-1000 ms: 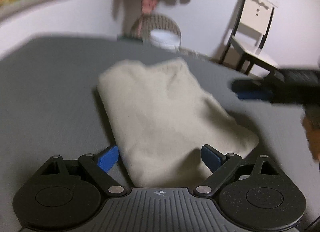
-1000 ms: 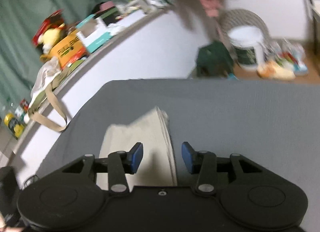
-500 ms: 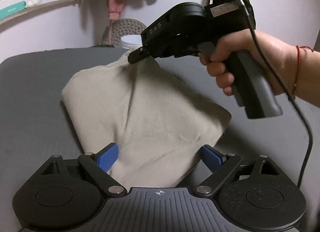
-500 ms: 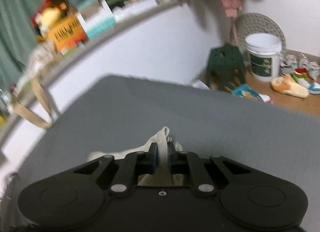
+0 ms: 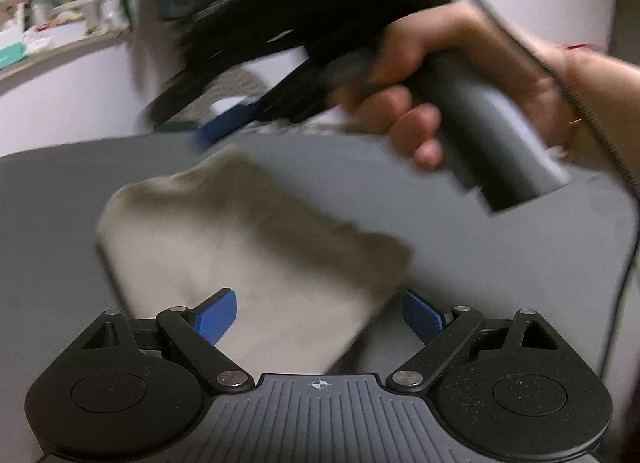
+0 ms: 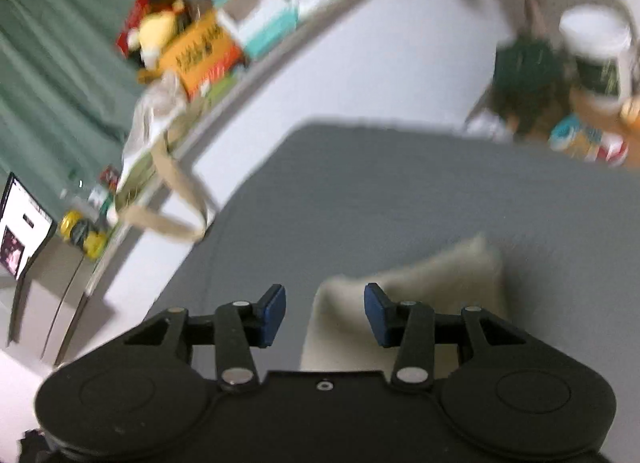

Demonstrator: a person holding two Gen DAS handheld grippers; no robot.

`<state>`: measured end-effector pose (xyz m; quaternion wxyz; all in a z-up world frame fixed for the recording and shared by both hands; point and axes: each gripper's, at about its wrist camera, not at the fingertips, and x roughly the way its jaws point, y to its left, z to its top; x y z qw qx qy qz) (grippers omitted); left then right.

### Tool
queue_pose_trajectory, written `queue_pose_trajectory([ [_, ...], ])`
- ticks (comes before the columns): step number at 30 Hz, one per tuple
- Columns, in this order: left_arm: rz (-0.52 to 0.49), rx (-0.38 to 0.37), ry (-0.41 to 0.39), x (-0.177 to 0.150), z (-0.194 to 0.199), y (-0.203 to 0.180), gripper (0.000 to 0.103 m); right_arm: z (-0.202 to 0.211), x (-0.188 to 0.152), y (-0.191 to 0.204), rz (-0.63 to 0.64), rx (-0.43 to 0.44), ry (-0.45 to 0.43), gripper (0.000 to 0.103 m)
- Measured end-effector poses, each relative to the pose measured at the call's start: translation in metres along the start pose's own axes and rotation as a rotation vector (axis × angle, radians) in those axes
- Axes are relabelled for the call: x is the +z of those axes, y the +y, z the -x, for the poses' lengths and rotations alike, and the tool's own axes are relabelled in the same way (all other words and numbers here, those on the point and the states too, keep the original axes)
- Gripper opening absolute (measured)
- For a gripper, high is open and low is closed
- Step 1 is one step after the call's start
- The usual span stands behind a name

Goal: Fold clothes

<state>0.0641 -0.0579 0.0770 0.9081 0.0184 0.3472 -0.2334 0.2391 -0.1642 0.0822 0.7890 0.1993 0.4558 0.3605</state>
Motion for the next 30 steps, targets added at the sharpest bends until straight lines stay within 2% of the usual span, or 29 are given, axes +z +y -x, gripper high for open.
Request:
queue_pose_trajectory([
  [3, 0.003, -0.024, 0.057, -0.007, -0.009, -0.002, 0.090, -0.023, -0.007, -0.014, -0.053, -0.071, 0.065, 0.042],
  [4, -0.018, -0.024, 0.063, -0.009, -0.010, -0.003, 0.090, -0.025, -0.009, -0.021, -0.072, -0.081, 0.055, 0.035],
  [6, -0.073, -0.020, 0.074, -0.011, -0.012, -0.008, 0.090, -0.021, -0.009, -0.029, -0.141, -0.055, 0.017, 0.034],
  [8, -0.093, -0.027, 0.099, -0.008, -0.011, -0.012, 0.091, -0.002, -0.013, -0.033, -0.211, -0.029, -0.031, 0.037],
  [11, -0.070, -0.085, 0.159, 0.002, -0.003, -0.009, 0.090, 0.028, -0.027, -0.035, -0.204, 0.015, -0.081, 0.045],
  [14, 0.032, -0.136, 0.239, 0.009, 0.008, 0.011, 0.090, 0.031, -0.052, -0.043, -0.212, -0.016, -0.023, 0.048],
  [16, 0.116, -0.136, 0.231, 0.013, 0.012, 0.036, 0.090, 0.034, -0.071, -0.050, -0.230, -0.027, -0.033, 0.043],
  [21, 0.453, -0.026, 0.150, 0.009, 0.029, 0.099, 0.091, 0.075, -0.102, -0.050, -0.360, -0.018, -0.138, 0.046],
  [24, 0.639, 0.048, 0.105, 0.002, 0.032, 0.126, 0.090, 0.098, -0.124, -0.032, -0.410, -0.038, -0.160, 0.058],
  [28, 0.808, 0.077, 0.073, -0.013, 0.027, 0.142, 0.090, 0.082, -0.169, -0.020, -0.566, 0.034, -0.175, 0.058],
  [30, 0.845, 0.084, 0.065, -0.015, 0.024, 0.139, 0.091, 0.064, -0.190, -0.021, -0.665, 0.066, -0.224, 0.058],
])
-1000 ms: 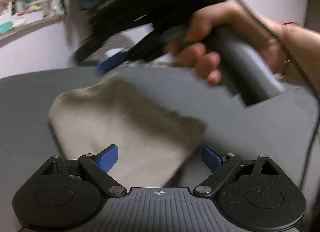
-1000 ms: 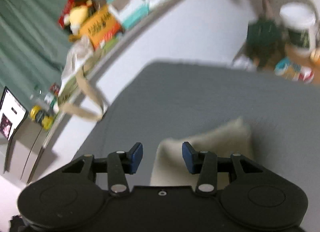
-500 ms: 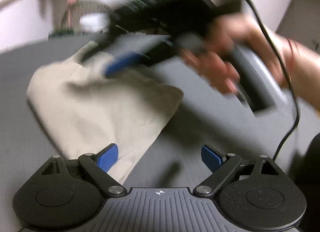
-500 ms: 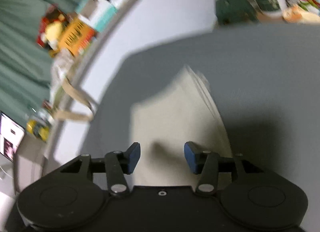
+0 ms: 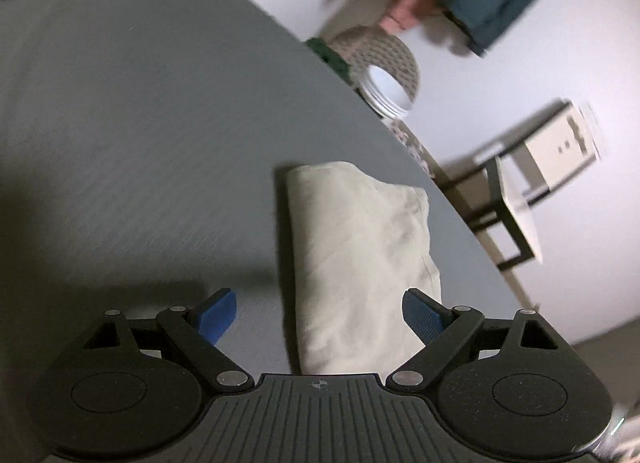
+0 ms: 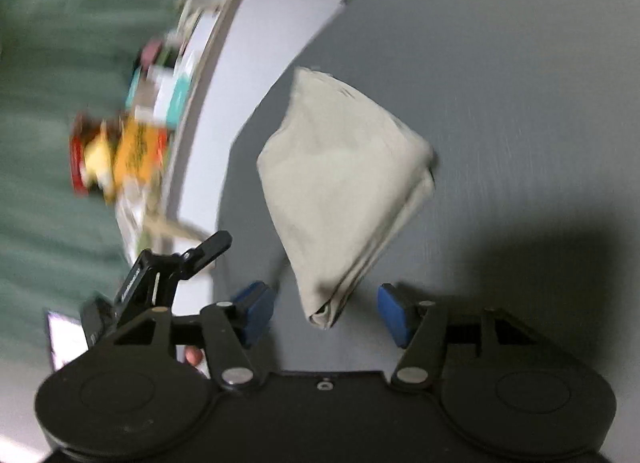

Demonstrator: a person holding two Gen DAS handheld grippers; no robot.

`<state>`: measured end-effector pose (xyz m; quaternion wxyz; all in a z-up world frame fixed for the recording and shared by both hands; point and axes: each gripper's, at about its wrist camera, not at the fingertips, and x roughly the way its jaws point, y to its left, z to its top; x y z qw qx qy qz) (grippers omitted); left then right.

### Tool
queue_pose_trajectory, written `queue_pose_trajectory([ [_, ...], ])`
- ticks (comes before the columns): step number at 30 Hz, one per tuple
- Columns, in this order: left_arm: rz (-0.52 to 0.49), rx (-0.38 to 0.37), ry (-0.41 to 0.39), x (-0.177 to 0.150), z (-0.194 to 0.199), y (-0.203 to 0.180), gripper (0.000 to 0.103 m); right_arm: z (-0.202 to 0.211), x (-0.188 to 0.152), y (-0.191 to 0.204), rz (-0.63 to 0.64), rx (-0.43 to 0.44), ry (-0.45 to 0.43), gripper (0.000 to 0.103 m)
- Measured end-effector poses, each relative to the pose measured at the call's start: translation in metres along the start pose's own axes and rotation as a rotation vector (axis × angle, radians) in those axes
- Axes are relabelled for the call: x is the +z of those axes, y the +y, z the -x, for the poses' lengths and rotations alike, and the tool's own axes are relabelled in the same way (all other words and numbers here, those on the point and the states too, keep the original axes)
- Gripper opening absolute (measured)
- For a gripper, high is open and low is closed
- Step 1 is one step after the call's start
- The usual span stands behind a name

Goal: Fold clothes

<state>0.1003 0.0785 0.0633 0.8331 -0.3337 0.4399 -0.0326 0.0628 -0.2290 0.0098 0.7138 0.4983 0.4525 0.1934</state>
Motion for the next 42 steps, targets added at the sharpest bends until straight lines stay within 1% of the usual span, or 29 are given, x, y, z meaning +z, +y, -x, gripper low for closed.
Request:
queue_pose_trajectory([
  [1, 0.008, 0.001, -0.004, -0.001, -0.003, -0.004, 0.090, -0.007, -0.007, -0.006, -0.046, -0.001, -0.031, 0.058],
  [2, 0.009, 0.000, -0.003, -0.002, -0.010, -0.007, 0.091, -0.010, -0.011, -0.010, -0.083, 0.010, -0.076, 0.055],
  [4, 0.004, -0.003, 0.010, -0.004, -0.013, -0.007, 0.091, -0.015, -0.016, -0.010, -0.119, 0.037, -0.151, 0.055],
  [7, -0.003, 0.021, 0.021, -0.008, -0.006, -0.011, 0.091, -0.019, -0.016, -0.010, -0.135, 0.037, -0.213, 0.056],
  [8, -0.007, 0.036, 0.021, -0.007, -0.011, -0.011, 0.090, -0.021, -0.016, -0.009, -0.137, 0.032, -0.228, 0.057],
  [11, -0.022, 0.067, 0.020, -0.006, -0.015, -0.013, 0.091, -0.030, -0.013, 0.000, -0.131, -0.004, -0.245, 0.058],
  [15, -0.079, 0.101, 0.008, -0.008, -0.013, -0.022, 0.090, -0.038, -0.010, 0.008, -0.153, -0.035, -0.277, 0.060],
  [18, -0.126, 0.130, 0.001, -0.010, -0.013, -0.028, 0.090, -0.037, -0.012, 0.009, -0.148, -0.044, -0.293, 0.066],
  [20, -0.146, 0.144, -0.001, -0.011, -0.013, -0.029, 0.090, -0.038, -0.011, 0.010, -0.144, -0.035, -0.295, 0.074],
  [22, -0.147, 0.153, 0.003, -0.011, -0.014, -0.029, 0.090, -0.037, -0.009, 0.010, -0.142, -0.020, -0.292, 0.079],
  [23, -0.145, 0.155, 0.006, -0.011, -0.015, -0.029, 0.090, -0.035, -0.008, 0.008, -0.137, -0.006, -0.289, 0.081],
  [25, -0.143, 0.160, 0.009, -0.011, -0.017, -0.027, 0.090, -0.035, -0.006, 0.005, -0.123, 0.016, -0.283, 0.081],
  [31, -0.151, 0.167, 0.008, -0.011, -0.017, -0.025, 0.090, -0.029, -0.006, 0.000, -0.134, 0.018, -0.288, 0.071],
  [33, -0.152, 0.168, 0.008, -0.011, -0.017, -0.025, 0.090, -0.027, -0.007, -0.002, -0.141, 0.011, -0.292, 0.065],
  [34, -0.152, 0.169, 0.008, -0.012, -0.017, -0.024, 0.090, -0.027, -0.007, -0.004, -0.152, 0.006, -0.290, 0.059],
  [35, -0.153, 0.170, 0.008, -0.012, -0.017, -0.024, 0.090, -0.026, -0.006, -0.006, -0.163, 0.001, -0.289, 0.051],
  [36, -0.154, 0.169, 0.008, -0.013, -0.017, -0.024, 0.090, -0.025, -0.006, -0.009, -0.175, -0.006, -0.286, 0.045],
  [38, -0.156, 0.169, 0.005, -0.014, -0.016, -0.023, 0.091, -0.024, -0.005, -0.015, -0.200, -0.034, -0.277, 0.018],
  [39, -0.152, 0.165, 0.001, -0.014, -0.015, -0.023, 0.091, -0.023, -0.005, -0.017, -0.205, -0.044, -0.274, 0.014],
  [40, -0.147, 0.161, -0.002, -0.015, -0.014, -0.022, 0.091, -0.022, -0.005, -0.015, -0.198, -0.049, -0.271, 0.012],
  [42, -0.128, 0.147, -0.010, -0.015, -0.013, -0.020, 0.091, -0.020, -0.005, -0.012, -0.180, -0.061, -0.265, 0.011],
])
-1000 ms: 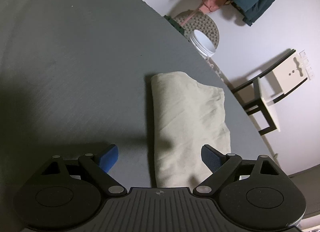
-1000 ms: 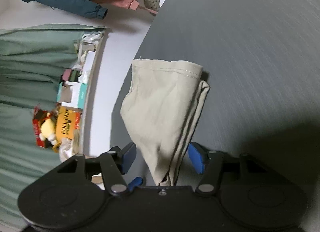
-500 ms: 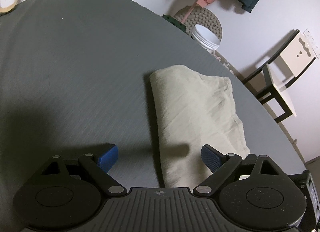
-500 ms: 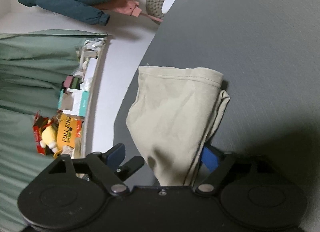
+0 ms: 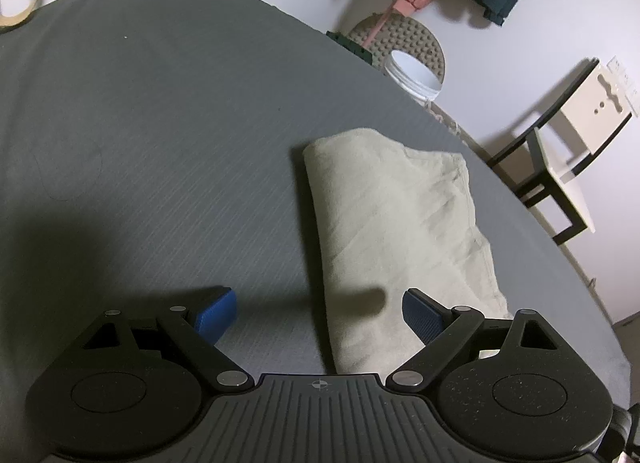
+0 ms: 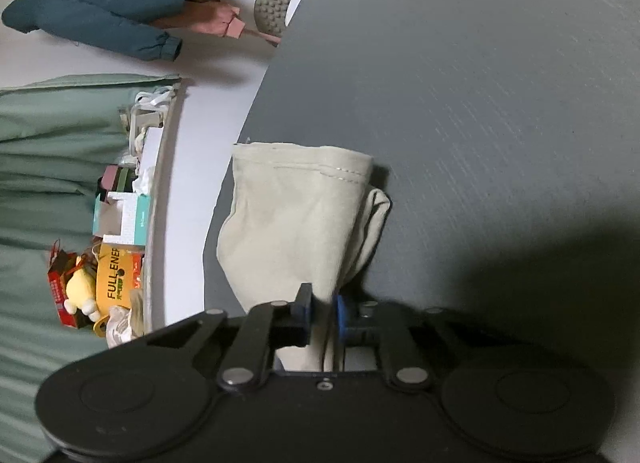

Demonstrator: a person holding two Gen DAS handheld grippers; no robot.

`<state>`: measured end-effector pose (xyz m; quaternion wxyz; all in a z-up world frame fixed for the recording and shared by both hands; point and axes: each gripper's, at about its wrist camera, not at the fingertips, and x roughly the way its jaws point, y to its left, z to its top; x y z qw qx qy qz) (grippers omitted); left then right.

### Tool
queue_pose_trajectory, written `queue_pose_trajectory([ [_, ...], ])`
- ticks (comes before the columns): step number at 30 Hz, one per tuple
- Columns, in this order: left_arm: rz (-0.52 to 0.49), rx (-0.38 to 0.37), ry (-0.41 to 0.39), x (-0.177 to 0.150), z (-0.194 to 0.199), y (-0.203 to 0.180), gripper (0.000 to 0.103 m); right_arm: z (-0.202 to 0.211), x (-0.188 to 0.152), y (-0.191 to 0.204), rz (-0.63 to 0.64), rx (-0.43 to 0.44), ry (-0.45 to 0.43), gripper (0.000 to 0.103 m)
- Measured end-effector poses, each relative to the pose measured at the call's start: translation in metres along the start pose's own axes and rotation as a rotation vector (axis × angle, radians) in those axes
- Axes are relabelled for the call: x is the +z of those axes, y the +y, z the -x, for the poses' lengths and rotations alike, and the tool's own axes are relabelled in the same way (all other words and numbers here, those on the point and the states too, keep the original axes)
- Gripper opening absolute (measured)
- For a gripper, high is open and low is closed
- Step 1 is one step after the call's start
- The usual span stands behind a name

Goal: Fold clothes

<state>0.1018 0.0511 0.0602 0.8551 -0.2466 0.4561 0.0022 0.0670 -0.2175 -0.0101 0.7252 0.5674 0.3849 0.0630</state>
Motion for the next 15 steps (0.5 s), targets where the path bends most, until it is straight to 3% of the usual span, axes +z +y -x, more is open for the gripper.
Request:
queue_pose_trajectory([
  [4, 0.085, -0.061, 0.000, 0.000, 0.002, 0.009, 0.091, 0.013, 0.010, 0.018, 0.077, -0.017, 0.000, 0.008],
  [9, 0.183, -0.134, 0.021, -0.003, -0.002, 0.016, 0.091, 0.047, 0.055, 0.014, 0.055, -0.035, -0.146, 0.008],
  [12, 0.190, -0.151, 0.026, -0.005, -0.006, 0.014, 0.091, 0.056, 0.085, 0.011, 0.087, -0.086, -0.183, 0.008],
  [13, 0.188, -0.155, 0.028, -0.006, -0.007, 0.012, 0.091, 0.057, 0.092, 0.012, 0.094, -0.112, -0.174, 0.009],
  [15, 0.182, -0.168, 0.030, -0.008, -0.009, 0.010, 0.091, 0.061, 0.099, 0.014, 0.106, -0.153, -0.162, 0.028],
])
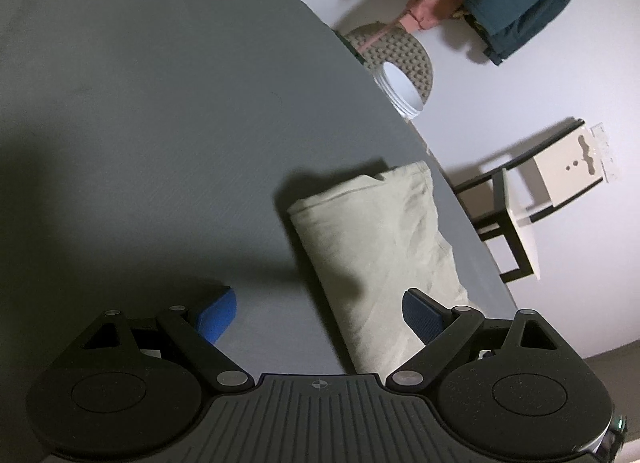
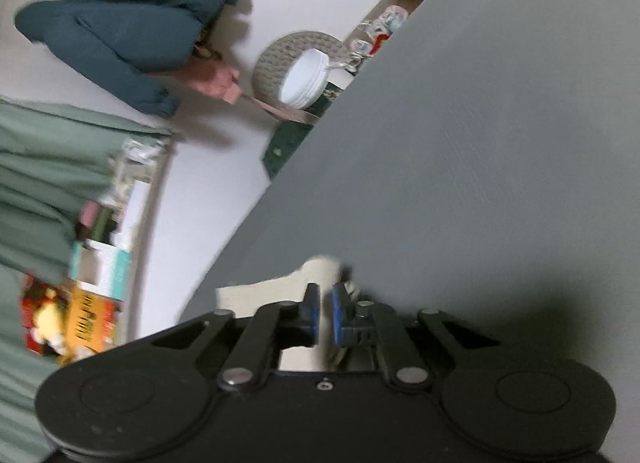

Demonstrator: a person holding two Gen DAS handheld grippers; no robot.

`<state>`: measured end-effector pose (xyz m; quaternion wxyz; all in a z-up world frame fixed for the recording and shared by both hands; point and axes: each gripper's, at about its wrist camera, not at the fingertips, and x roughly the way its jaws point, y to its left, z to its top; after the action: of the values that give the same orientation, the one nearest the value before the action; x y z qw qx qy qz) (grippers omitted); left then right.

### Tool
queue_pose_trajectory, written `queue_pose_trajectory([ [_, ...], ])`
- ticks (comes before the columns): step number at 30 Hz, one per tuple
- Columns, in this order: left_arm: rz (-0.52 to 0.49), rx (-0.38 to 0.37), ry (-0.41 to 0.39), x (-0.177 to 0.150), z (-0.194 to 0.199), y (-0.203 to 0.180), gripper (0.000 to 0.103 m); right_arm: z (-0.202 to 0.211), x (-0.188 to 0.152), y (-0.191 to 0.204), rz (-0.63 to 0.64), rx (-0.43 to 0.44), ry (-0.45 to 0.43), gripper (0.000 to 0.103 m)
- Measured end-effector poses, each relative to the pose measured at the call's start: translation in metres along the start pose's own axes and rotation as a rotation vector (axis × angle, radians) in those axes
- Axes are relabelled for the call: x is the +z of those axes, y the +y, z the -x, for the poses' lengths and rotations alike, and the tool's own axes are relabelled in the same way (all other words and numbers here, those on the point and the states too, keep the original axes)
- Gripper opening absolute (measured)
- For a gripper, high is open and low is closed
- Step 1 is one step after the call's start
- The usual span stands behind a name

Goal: Fold clothes

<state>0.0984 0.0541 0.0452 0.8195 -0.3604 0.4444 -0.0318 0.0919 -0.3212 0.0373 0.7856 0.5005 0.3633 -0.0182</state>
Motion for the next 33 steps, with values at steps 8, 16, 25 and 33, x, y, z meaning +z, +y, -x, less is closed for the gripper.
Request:
queue_pose_trajectory([
  [8, 0.027, -0.027, -0.001, -0.003, -0.007, -0.001, 0.091, -0.029, -0.023, 0.015, 0.089, 0.041, 0.141, 0.050],
  [16, 0.016, -0.028, 0.005, -0.002, -0.010, -0.001, 0.091, -0.048, -0.017, 0.017, 0.146, 0.060, 0.118, 0.016],
  [25, 0.051, -0.028, 0.000, -0.001, -0.010, 0.002, 0.091, -0.054, 0.024, 0.052, 0.433, 0.054, 0.051, 0.015],
  [33, 0.060, -0.001, -0.022, 0.003, -0.011, 0.002, 0.091, -0.059, 0.036, 0.037, 0.372, -0.020, 0.073, 0.030],
])
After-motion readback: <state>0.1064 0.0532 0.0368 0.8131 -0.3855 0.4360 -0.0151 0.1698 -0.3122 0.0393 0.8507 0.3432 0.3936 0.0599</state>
